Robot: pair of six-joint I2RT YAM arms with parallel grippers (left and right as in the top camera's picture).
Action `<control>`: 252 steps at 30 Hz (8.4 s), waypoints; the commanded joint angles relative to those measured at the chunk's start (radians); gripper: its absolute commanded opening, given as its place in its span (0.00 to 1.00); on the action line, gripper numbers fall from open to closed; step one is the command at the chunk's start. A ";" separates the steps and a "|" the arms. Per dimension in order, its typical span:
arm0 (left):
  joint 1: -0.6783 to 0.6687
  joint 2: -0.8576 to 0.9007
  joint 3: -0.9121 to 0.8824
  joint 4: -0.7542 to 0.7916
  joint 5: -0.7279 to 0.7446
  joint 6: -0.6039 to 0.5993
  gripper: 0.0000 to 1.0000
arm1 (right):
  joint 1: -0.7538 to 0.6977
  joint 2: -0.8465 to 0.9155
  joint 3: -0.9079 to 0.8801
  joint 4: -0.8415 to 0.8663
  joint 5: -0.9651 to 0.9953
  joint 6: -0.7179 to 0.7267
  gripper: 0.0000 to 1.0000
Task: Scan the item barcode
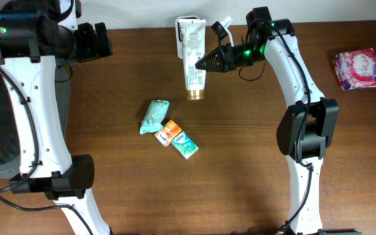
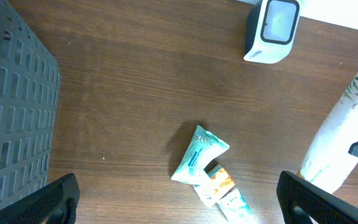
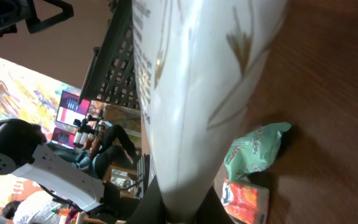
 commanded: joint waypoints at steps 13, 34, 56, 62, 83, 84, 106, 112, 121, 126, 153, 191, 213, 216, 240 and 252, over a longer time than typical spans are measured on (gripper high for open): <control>0.000 -0.026 0.012 0.000 0.011 0.005 0.99 | 0.034 -0.043 -0.088 -0.262 1.728 0.719 0.04; 0.000 -0.026 0.012 0.000 0.010 0.005 0.99 | -0.210 -0.041 -0.040 -0.285 0.912 0.289 0.96; 0.000 -0.026 0.012 0.000 0.011 0.005 0.99 | -0.082 -0.042 -0.064 0.396 0.323 0.623 0.04; 0.000 -0.026 0.012 0.000 0.010 0.005 0.99 | 0.069 -0.016 -0.051 0.963 0.727 0.973 0.04; 0.000 -0.026 0.012 0.000 0.010 0.005 0.99 | -0.041 -0.070 -0.043 1.148 0.788 0.973 0.04; 0.000 -0.026 0.012 0.000 0.011 0.005 0.99 | -0.105 -0.120 -0.043 1.036 0.786 0.973 0.04; 0.000 -0.026 0.012 0.000 0.010 0.005 0.99 | -0.843 -0.204 -0.460 0.442 1.080 1.029 0.04; 0.000 -0.026 0.012 0.000 0.010 0.005 0.99 | -0.843 -0.212 -0.435 0.486 0.924 0.896 0.50; 0.000 -0.026 0.012 0.000 0.010 0.005 0.99 | -0.691 -0.435 -0.246 0.063 0.623 0.556 0.85; 0.000 -0.026 0.012 0.000 0.010 0.005 0.99 | -0.328 -0.424 -0.311 -0.130 0.584 0.175 0.90; 0.000 -0.026 0.012 0.000 0.010 0.005 0.99 | 0.668 -0.338 -0.828 0.398 1.474 0.588 0.51; 0.000 -0.026 0.012 0.000 0.010 0.005 0.99 | -0.008 -0.338 -0.802 0.297 0.894 0.464 0.52; 0.000 -0.026 0.012 0.000 0.010 0.005 0.99 | -0.066 -0.352 -0.711 1.062 -0.190 0.755 0.04; 0.000 -0.026 0.012 0.000 0.010 0.005 0.99 | -0.065 -0.352 -0.711 1.144 -0.222 0.831 0.04; 0.000 -0.026 0.012 0.000 0.010 0.005 0.99 | 0.290 -0.346 -0.683 1.168 1.772 0.066 0.04; 0.000 -0.026 0.012 0.000 0.010 0.005 0.99 | 0.267 -0.113 -0.525 1.633 1.479 -0.113 0.04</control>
